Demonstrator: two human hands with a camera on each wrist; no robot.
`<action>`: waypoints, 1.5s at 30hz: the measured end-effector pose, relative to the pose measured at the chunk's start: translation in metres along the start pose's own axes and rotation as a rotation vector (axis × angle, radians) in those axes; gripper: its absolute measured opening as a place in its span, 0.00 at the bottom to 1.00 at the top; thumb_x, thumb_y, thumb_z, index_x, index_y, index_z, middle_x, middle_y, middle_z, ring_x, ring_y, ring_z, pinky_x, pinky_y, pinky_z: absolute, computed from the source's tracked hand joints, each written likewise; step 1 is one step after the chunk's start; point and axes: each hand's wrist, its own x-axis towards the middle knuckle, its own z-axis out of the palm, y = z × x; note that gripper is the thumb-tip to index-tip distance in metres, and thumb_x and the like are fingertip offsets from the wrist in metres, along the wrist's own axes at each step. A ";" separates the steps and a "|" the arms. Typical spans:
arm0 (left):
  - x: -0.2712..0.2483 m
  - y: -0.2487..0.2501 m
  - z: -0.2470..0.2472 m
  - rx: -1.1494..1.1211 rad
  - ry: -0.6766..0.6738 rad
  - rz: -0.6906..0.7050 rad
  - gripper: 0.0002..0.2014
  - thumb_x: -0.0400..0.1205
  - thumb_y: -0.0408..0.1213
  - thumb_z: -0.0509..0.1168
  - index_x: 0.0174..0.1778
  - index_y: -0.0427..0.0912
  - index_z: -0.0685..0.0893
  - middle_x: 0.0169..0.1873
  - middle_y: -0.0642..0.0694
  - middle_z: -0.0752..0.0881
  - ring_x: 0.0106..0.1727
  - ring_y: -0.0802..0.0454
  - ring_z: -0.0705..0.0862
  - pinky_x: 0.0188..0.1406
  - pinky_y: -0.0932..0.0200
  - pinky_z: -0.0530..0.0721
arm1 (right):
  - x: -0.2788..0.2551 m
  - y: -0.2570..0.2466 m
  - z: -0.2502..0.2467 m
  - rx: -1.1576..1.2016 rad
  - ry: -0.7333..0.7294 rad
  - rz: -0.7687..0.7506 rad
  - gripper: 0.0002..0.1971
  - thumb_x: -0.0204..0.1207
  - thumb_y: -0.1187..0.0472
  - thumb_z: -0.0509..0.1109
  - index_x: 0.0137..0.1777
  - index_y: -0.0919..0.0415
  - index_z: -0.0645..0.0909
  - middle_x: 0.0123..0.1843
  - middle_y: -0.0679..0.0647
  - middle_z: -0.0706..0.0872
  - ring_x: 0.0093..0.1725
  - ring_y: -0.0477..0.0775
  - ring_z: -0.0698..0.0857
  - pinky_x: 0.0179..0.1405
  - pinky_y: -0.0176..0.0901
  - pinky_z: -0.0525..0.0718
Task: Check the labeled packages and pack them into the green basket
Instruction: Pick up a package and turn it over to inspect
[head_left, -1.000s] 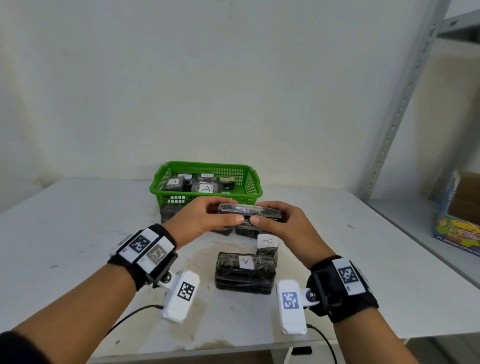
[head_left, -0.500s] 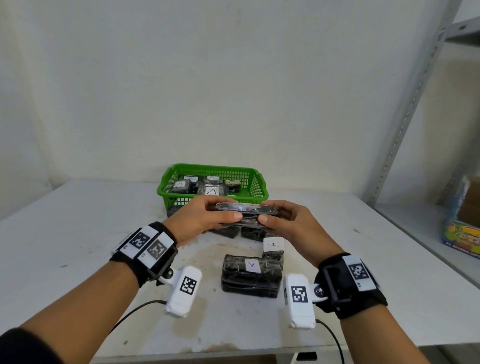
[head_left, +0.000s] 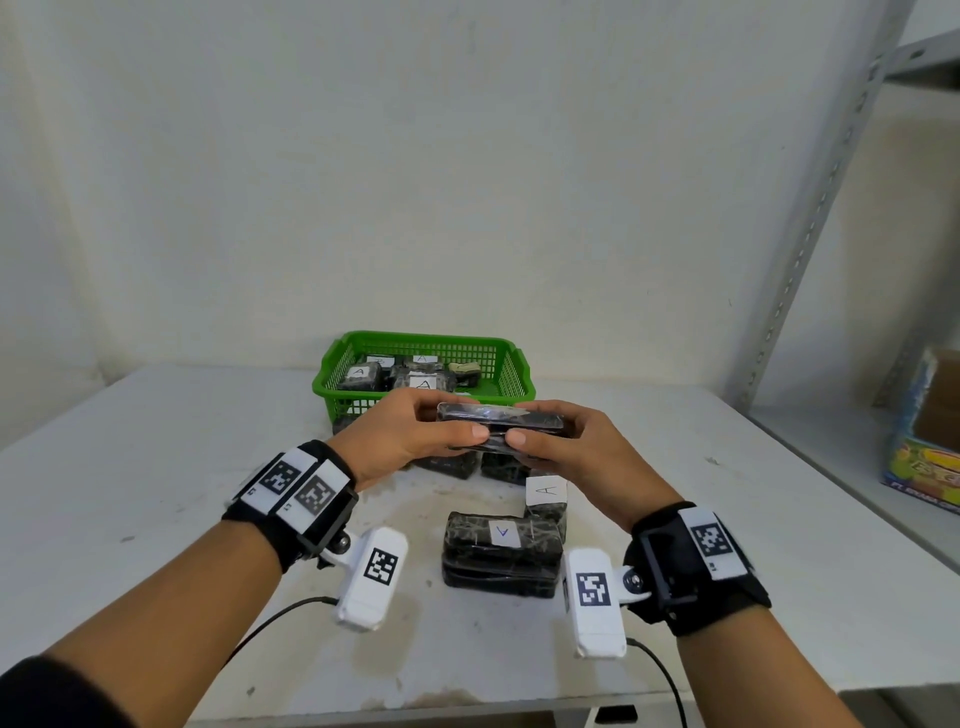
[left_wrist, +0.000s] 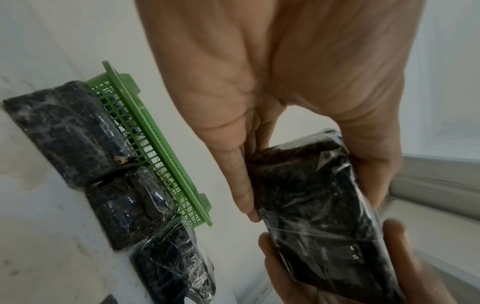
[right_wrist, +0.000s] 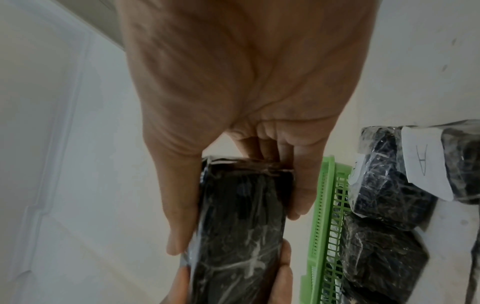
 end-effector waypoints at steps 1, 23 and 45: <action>0.000 0.000 0.000 -0.008 -0.007 -0.002 0.42 0.59 0.49 0.86 0.68 0.36 0.83 0.61 0.38 0.88 0.65 0.40 0.86 0.70 0.42 0.81 | 0.000 -0.001 -0.001 -0.008 -0.006 0.004 0.34 0.59 0.50 0.92 0.65 0.58 0.88 0.59 0.58 0.94 0.59 0.59 0.94 0.64 0.52 0.90; -0.005 0.006 0.000 0.175 0.053 0.084 0.32 0.67 0.24 0.81 0.67 0.41 0.83 0.57 0.44 0.90 0.59 0.50 0.89 0.55 0.61 0.87 | -0.007 -0.015 0.002 0.125 -0.098 0.202 0.32 0.78 0.42 0.78 0.72 0.67 0.83 0.67 0.65 0.90 0.66 0.67 0.90 0.67 0.58 0.89; -0.001 0.000 0.006 0.049 0.085 -0.025 0.20 0.76 0.36 0.76 0.63 0.35 0.85 0.57 0.38 0.90 0.61 0.40 0.88 0.69 0.38 0.81 | -0.005 -0.012 0.009 0.128 0.083 0.143 0.18 0.77 0.59 0.80 0.64 0.66 0.88 0.58 0.65 0.94 0.54 0.61 0.94 0.57 0.58 0.93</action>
